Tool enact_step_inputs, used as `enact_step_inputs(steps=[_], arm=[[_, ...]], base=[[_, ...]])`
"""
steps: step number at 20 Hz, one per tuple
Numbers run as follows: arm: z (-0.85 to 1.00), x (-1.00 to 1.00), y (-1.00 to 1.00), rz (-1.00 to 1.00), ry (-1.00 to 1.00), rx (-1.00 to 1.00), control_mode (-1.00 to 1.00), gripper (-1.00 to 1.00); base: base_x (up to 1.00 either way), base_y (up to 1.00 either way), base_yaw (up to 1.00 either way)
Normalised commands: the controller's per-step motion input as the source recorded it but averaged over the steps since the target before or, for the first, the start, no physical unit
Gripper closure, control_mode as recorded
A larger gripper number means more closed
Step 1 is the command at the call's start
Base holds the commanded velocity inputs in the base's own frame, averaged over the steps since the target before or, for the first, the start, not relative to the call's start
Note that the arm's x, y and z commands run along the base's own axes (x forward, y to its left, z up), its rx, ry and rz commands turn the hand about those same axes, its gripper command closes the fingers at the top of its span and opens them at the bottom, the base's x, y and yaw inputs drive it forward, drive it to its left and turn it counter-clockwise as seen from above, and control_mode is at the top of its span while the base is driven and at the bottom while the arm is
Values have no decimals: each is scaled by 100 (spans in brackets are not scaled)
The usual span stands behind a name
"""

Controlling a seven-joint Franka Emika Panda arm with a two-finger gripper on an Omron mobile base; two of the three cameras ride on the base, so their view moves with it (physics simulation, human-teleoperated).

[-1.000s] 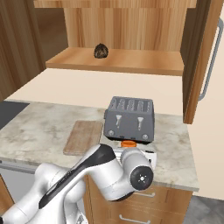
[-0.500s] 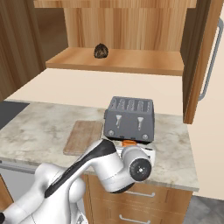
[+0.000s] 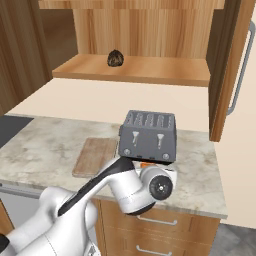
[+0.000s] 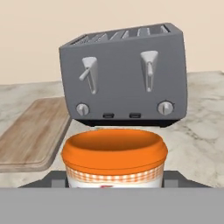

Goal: Pick the bread, place it on the cutting board, pick the jam, place it on the counter, and close the cabinet.

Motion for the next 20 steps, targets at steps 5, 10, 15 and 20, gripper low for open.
enact_step_inputs(steps=[5, 10, 15, 20], arm=[[-25, 30, 0, -3, 3, 0, -100, 100], [-19, 37, 0, -4, 0, 0, -100, 100], [-17, 38, 0, -4, 0, 0, -100, 100], [-24, 27, 0, -3, 0, 0, -100, 100]], base=[[0, 0, 0], [0, 0, 0], [0, 0, 0], [0, 0, 0]])
